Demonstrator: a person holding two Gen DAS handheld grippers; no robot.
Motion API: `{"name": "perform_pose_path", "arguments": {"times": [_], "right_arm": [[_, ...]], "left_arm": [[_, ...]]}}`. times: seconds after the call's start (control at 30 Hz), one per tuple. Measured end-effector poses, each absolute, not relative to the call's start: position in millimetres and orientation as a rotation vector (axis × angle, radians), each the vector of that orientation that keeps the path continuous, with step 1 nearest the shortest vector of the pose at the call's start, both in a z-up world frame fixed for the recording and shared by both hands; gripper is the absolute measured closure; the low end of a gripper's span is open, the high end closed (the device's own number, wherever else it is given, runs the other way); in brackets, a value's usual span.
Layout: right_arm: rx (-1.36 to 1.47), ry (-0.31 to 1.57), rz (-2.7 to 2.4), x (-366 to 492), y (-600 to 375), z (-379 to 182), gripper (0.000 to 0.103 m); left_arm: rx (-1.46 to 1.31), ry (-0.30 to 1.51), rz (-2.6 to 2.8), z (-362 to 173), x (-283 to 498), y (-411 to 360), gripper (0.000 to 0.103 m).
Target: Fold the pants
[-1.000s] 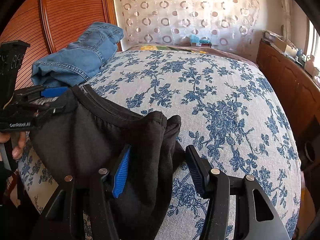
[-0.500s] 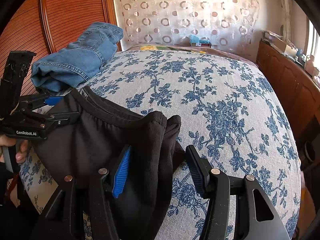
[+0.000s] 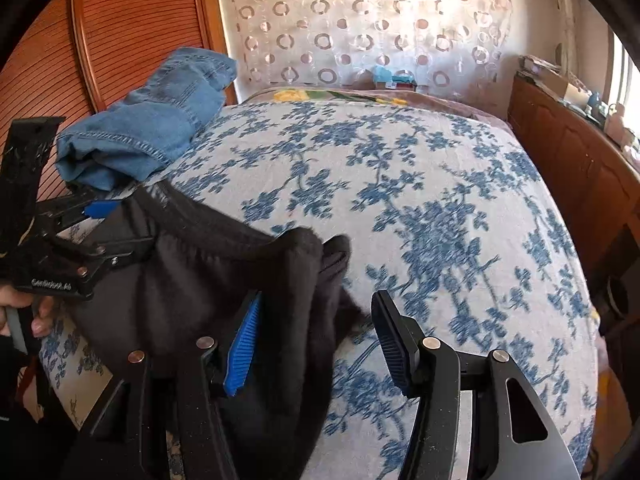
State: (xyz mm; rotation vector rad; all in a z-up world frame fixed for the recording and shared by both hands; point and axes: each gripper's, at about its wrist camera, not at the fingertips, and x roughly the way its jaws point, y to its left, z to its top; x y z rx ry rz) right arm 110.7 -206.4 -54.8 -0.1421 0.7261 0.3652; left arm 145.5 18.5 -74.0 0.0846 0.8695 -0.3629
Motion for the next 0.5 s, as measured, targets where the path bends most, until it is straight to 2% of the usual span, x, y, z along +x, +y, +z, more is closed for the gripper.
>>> {"name": "perform_pose_path", "arguments": {"times": [0.33, 0.5], "right_arm": [[-0.123, 0.792, 0.417, 136, -205, -50, 0.046], [-0.132, 0.785, 0.424, 132, -207, -52, 0.054]], "left_arm": [[0.036, 0.869, -0.389, -72, 148, 24, 0.017], [-0.041, 0.858, -0.419, -69, 148, 35, 0.031]]}}
